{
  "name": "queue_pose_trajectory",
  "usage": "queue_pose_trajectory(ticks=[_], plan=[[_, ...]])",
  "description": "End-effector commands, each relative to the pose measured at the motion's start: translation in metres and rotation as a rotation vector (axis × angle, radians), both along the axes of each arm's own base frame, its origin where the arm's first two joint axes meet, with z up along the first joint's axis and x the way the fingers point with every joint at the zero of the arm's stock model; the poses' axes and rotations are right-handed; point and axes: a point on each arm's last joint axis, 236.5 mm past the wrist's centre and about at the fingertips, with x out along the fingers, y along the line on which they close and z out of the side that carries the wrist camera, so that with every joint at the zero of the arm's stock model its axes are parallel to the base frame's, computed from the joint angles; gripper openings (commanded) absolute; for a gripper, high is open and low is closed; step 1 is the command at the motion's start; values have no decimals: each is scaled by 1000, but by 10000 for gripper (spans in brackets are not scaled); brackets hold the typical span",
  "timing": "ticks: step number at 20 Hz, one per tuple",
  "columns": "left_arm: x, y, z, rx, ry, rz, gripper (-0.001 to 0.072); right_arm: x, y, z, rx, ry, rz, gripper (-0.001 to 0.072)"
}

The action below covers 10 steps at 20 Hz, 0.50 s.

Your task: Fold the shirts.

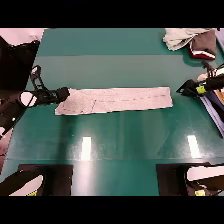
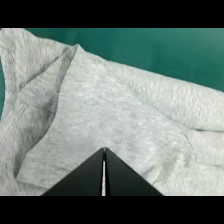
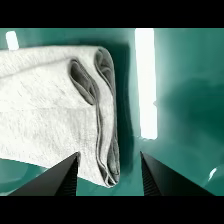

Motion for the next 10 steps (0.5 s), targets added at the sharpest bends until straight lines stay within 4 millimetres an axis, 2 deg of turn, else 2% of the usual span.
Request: queue_pose_trajectory(ticks=[1,6,10], plan=[[-15,-5,-6,4,69,-40,22,-8,10,-24,96,70,27,453],[-34,-17,-14,2,136,-133,21,-1,38,-41,226,90,42,453],[-36,-36,-6,-66,120,-187,20,4,61,-50,260,92,76,451]])
